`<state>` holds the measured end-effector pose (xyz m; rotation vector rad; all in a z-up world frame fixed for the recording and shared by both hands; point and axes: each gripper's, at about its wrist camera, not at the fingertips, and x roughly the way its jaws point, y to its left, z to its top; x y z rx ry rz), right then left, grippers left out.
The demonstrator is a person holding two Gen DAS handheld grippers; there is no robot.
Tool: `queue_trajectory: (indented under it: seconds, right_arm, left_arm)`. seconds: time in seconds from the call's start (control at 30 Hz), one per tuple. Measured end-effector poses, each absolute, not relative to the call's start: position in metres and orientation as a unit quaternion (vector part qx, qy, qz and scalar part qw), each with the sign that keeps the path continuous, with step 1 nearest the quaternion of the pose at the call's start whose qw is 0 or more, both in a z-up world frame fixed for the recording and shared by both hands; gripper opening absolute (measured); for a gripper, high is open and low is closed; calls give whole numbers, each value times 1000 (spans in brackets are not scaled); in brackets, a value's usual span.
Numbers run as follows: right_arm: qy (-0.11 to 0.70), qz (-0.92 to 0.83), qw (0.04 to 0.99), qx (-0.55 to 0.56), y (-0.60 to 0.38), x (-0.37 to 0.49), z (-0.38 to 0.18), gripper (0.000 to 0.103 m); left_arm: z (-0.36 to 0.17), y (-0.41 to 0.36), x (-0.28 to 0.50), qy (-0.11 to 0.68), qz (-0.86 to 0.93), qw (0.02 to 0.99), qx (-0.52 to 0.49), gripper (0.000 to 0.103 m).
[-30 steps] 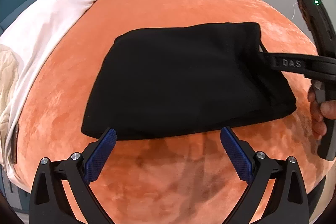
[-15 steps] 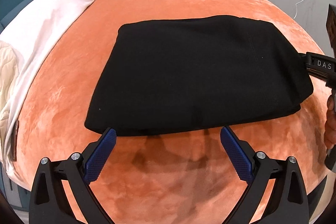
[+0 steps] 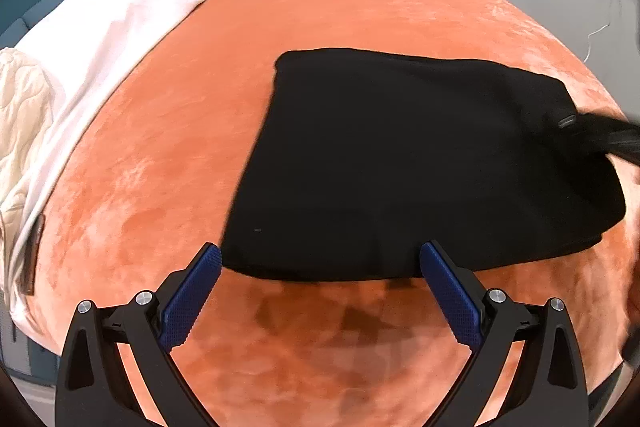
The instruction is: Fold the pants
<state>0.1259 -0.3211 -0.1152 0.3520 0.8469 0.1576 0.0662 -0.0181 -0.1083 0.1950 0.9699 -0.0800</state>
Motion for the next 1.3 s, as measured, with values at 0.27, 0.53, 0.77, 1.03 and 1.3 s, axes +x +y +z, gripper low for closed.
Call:
queue_trajectory:
  seconds: [0.27,0.53,0.77,1.03,1.3]
  right_arm:
    - [381,21,895,230,-350,112,-106,3]
    - [350,-83,903,234,-350,131,-95,2]
    - [406,84,898,151,-213,230,-92,3]
    - [429,93,891,114,-151,259,-116,5]
    - [417,99,895,121,-153,254,-115,6]
  left_arm:
    - [-110,20,63,461,-35,884,70,98]
    - [-108,37,49,441,-42,892,88,98]
    - [-111,44,45,449,-53,889,75,98]
    - [-108,56,38,441,-56,892,80,98]
    - [-99,53,35,435,-59,895,74,98]
